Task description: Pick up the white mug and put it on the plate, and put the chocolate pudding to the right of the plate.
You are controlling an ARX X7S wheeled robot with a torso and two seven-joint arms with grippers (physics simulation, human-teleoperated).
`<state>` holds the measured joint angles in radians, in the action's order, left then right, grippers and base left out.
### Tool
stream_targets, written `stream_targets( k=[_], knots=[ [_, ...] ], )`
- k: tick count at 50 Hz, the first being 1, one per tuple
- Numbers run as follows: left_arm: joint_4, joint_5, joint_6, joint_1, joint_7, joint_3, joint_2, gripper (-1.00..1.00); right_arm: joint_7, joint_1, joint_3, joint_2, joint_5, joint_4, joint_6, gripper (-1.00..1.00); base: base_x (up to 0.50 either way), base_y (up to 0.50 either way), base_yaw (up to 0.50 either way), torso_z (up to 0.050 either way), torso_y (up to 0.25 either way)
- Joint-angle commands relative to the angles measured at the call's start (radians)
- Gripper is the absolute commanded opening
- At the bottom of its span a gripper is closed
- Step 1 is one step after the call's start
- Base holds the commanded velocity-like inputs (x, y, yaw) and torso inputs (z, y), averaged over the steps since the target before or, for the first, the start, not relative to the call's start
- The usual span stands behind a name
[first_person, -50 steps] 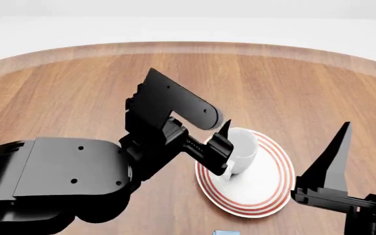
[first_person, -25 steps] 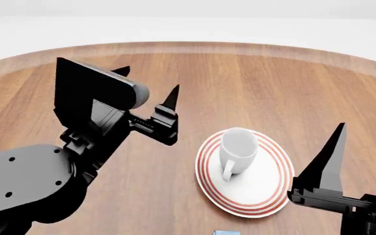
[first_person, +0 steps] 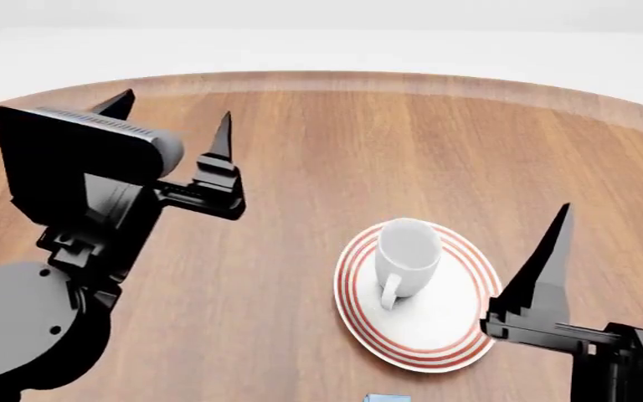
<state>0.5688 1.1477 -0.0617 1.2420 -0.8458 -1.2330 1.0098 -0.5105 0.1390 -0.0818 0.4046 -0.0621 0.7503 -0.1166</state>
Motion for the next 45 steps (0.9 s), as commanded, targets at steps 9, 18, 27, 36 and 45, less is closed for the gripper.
stream_targets(
  k=[9,18,27,36,45],
  knots=[
    [0.006,-0.05,-0.007,-0.021,-0.036,-0.006,0.009,1.0,-0.03,-0.076,-0.116,-0.036,-0.103,0.183,0.515,1.0,0.0,0.0,0.0,0.0,0.0],
    [0.009,-0.048,-0.014,-0.024,-0.038,-0.008,0.01,1.0,-0.061,-0.092,-0.169,-0.032,-0.074,0.252,0.653,1.0,0.0,0.0,0.0,0.0,0.0],
    [0.005,-0.043,-0.006,-0.033,-0.035,-0.006,0.007,1.0,-0.78,-0.458,-0.684,0.459,-0.526,0.297,0.576,1.0,0.0,0.0,0.0,0.0,0.0],
    [0.001,-0.034,0.0,-0.037,-0.027,-0.003,0.003,1.0,-1.059,-0.849,-1.18,0.539,-0.663,0.297,0.435,1.0,0.0,0.0,0.0,0.0,0.0],
    [0.009,-0.031,-0.013,-0.029,-0.029,-0.001,0.0,1.0,-1.057,-0.853,-1.235,0.504,-0.777,0.296,0.389,1.0,0.0,0.0,0.0,0.0,0.0]
  ],
)
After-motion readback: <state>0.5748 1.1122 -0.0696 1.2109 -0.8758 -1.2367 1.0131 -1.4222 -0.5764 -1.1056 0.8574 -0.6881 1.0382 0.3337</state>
